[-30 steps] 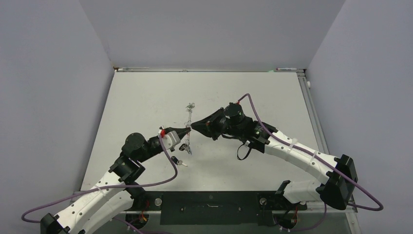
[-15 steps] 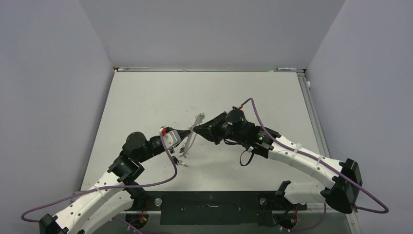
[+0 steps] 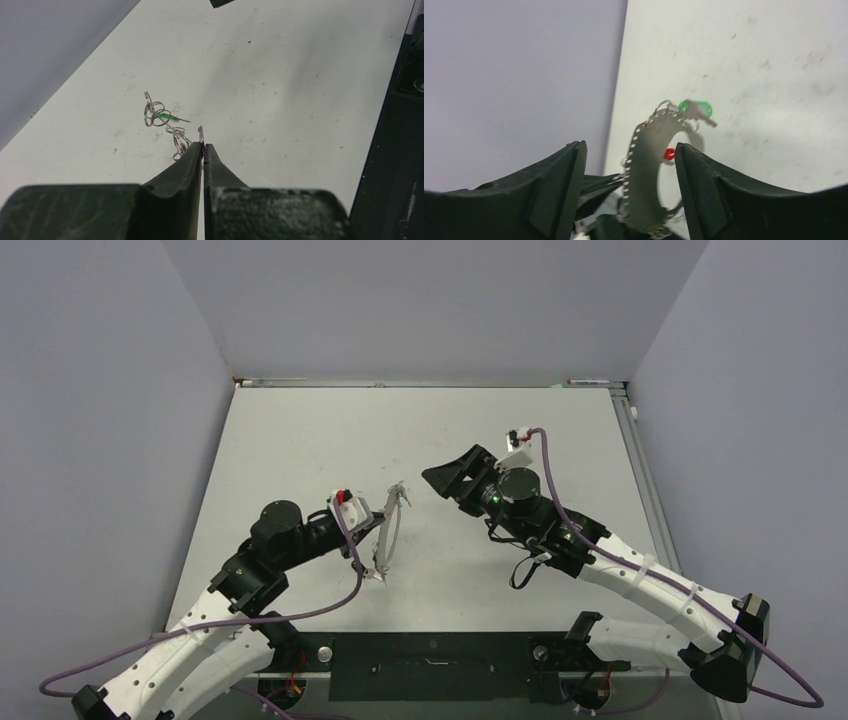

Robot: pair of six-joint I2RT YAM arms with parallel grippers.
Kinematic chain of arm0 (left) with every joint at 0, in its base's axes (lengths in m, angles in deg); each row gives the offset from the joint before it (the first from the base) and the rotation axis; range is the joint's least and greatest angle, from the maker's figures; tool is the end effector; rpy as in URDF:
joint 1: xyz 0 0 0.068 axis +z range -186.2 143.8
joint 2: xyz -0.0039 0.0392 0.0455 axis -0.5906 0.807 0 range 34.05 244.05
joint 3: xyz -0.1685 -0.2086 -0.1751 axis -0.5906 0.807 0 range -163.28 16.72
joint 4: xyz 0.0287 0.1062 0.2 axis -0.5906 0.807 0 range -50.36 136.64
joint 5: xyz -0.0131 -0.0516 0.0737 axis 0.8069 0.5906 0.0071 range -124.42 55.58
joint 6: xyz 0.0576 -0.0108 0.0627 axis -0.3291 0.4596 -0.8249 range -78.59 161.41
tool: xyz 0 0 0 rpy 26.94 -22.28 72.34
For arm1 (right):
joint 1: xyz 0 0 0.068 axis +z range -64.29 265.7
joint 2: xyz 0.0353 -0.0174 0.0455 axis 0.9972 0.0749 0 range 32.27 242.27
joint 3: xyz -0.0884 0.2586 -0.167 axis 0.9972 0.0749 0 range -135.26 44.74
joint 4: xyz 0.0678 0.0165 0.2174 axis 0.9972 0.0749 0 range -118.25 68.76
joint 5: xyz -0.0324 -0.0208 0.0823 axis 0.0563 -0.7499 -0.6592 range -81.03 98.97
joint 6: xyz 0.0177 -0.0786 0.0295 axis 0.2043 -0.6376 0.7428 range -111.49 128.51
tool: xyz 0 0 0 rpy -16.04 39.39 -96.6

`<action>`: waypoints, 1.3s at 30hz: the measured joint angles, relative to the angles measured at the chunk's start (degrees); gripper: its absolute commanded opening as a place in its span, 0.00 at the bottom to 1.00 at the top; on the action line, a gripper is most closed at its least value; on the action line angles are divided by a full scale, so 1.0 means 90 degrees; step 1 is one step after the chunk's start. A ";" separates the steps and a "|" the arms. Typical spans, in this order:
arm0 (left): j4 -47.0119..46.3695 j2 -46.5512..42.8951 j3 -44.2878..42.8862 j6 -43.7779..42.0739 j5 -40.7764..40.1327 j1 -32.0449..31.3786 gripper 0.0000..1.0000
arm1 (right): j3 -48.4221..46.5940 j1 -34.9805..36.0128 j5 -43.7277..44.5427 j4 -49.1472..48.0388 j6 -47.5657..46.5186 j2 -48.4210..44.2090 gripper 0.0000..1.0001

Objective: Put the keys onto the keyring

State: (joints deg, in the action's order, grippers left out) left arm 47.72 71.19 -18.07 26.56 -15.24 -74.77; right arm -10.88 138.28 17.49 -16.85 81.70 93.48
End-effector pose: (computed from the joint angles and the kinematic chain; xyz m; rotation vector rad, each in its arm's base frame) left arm 0.0824 -0.0975 0.3273 1.0141 1.4634 -0.5932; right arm 0.1460 0.1725 0.3834 0.4904 2.0484 1.3143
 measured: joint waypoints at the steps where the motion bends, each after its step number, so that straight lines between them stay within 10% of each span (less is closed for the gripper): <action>1: 0.0194 0.0024 -0.0153 0.0041 -0.0027 -0.0002 0.00 | 0.0066 -0.0005 0.0068 -0.0153 -0.0653 -0.0061 0.66; 8: 0.1523 0.0151 -0.1103 0.0539 -0.0053 -0.0015 0.00 | 0.0690 -0.0019 -0.0627 -0.1139 -0.4828 -0.0750 0.61; 16: 0.2943 0.0338 -0.1863 0.1132 0.0206 -0.0015 0.00 | 0.1173 -0.0046 -0.3988 -0.1668 -0.7431 -0.0707 0.53; 24: 0.4024 0.0835 -0.2681 0.1324 0.0636 -0.0107 0.00 | 0.1253 -0.0041 -0.6176 -0.2409 -0.8116 -0.0199 0.47; 39: 0.4320 0.0940 -0.2713 0.1360 0.0976 -0.0306 0.00 | 0.0872 0.0039 -0.7079 -0.2917 -0.8204 0.0775 0.32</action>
State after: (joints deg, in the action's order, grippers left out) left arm 86.60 79.65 -42.48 38.80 -6.45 -77.52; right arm -3.03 138.63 -46.23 -43.10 7.86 100.45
